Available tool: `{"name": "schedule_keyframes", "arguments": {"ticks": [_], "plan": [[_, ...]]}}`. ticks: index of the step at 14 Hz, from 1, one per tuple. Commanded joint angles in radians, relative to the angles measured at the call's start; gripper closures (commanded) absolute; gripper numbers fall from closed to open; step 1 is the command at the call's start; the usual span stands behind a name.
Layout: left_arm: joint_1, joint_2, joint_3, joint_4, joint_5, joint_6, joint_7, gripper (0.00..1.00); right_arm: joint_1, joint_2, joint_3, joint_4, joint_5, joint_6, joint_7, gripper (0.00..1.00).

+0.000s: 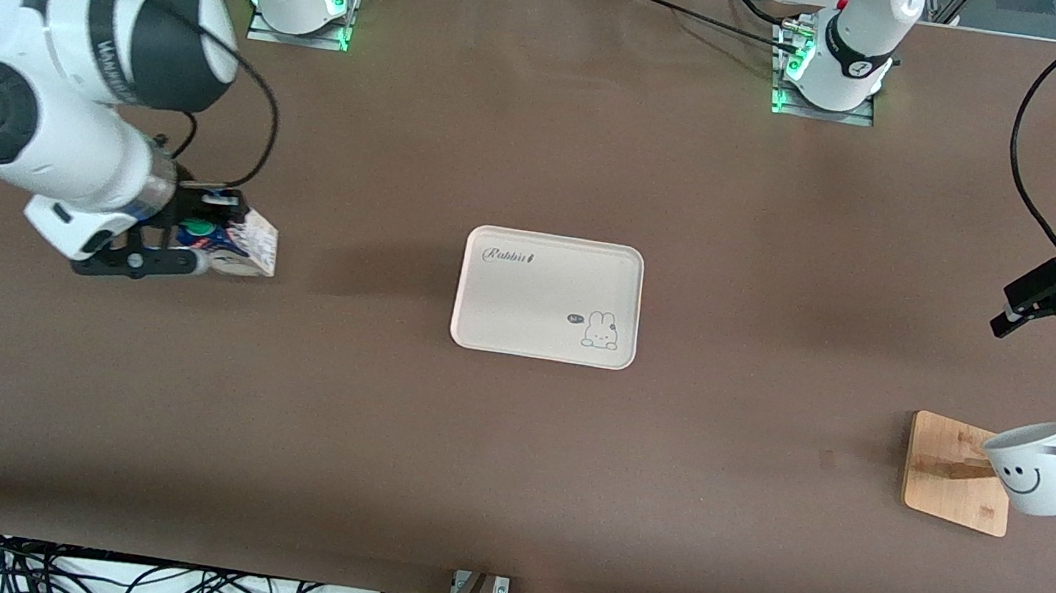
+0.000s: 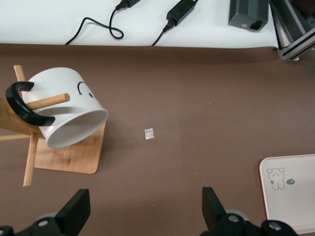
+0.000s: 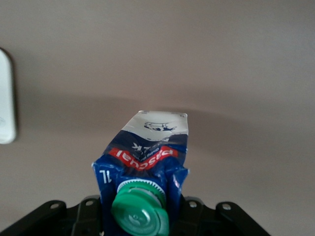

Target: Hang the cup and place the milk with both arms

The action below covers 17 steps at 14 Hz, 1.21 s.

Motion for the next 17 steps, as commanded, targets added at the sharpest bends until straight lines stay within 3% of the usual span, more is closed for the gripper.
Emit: {"name": "schedule_keyframes", "arguments": {"ticks": [1, 6, 8, 10, 14, 17], "plan": [[-0.023, 0.02, -0.003, 0.117, 0.073, -0.163, -0.047, 0.0, -0.006, -0.011, -0.072, -0.071, 0.02, 0.004, -0.108, 0.6], [-0.026, 0.112, -0.077, 0.305, 0.139, -0.392, -0.047, 0.0, -0.078, -0.002, -0.074, -0.178, 0.036, 0.119, -0.163, 0.61], [-0.028, 0.117, -0.121, 0.311, 0.18, -0.4, -0.047, 0.0, -0.093, 0.001, -0.074, -0.226, 0.113, 0.165, -0.188, 0.61], [-0.028, 0.129, -0.152, 0.311, 0.206, -0.418, -0.049, 0.0, -0.089, 0.002, -0.071, -0.266, 0.113, 0.223, -0.193, 0.61], [-0.032, 0.143, -0.154, 0.315, 0.194, -0.446, -0.096, 0.0, -0.089, 0.008, -0.069, -0.301, 0.113, 0.253, -0.193, 0.61], [-0.017, 0.142, -0.145, 0.381, 0.191, -0.515, -0.098, 0.0, -0.087, 0.008, -0.069, -0.333, 0.115, 0.265, -0.193, 0.6]]}}
